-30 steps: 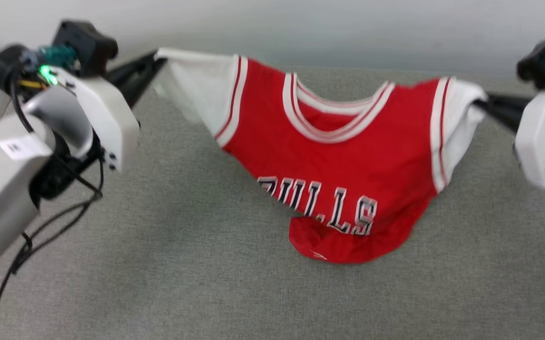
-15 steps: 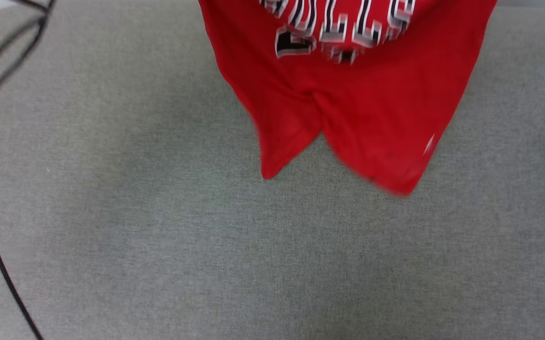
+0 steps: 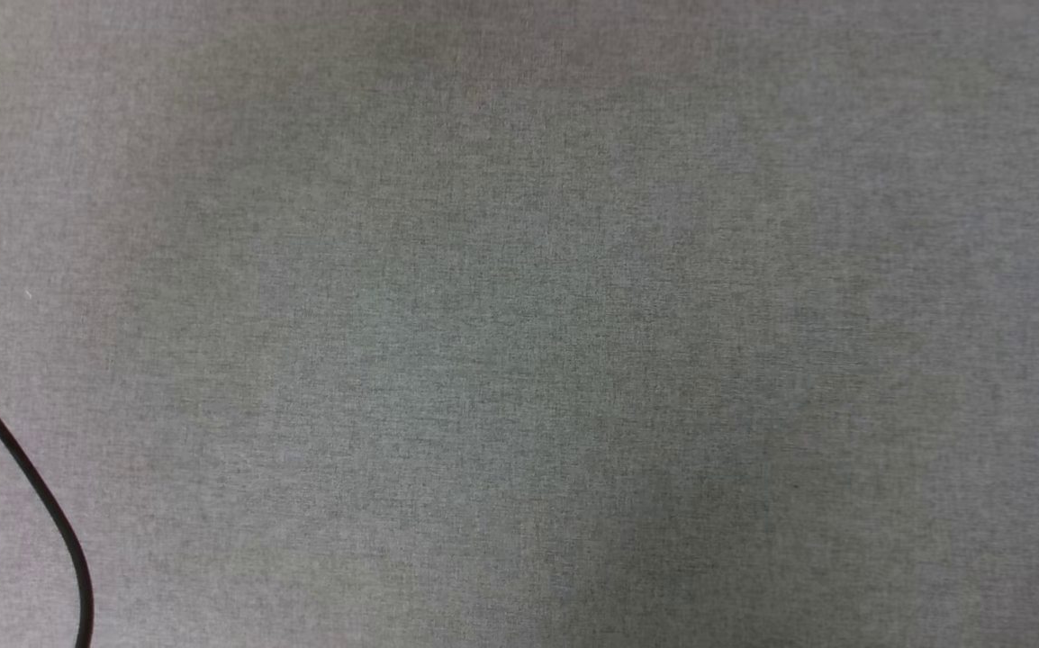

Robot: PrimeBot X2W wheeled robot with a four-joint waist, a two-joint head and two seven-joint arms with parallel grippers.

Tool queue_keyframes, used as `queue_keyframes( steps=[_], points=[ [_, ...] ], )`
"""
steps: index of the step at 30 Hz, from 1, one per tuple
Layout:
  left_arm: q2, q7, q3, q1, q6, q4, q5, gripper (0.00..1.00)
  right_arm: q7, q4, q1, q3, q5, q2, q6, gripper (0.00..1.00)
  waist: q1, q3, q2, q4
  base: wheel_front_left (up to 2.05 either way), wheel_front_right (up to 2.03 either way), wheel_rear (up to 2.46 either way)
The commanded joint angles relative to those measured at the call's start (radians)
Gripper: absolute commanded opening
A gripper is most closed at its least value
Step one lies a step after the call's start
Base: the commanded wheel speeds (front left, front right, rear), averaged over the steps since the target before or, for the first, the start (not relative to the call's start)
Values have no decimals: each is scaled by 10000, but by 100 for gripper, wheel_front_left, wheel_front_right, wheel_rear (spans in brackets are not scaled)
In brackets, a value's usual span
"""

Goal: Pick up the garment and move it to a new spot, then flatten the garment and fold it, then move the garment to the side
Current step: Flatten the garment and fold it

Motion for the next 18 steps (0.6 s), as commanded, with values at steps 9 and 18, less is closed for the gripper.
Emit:
queue_keyframes(
  steps=[9, 18],
  points=[
    [-336, -801, -27, 390, -243, 1145, -207, 0, -799, 1284, -105, 1301, 177, 542, -10, 0, -2, 437, 0, 124, 0, 0, 0],
    [-864, -1438, -482, 3185, -406, 1798, -628, 0, -2109, 1813, 2380, 2467, 1298, 628, -10, 0, -2, 65, 0, 87, 0, 0, 0]
  ],
)
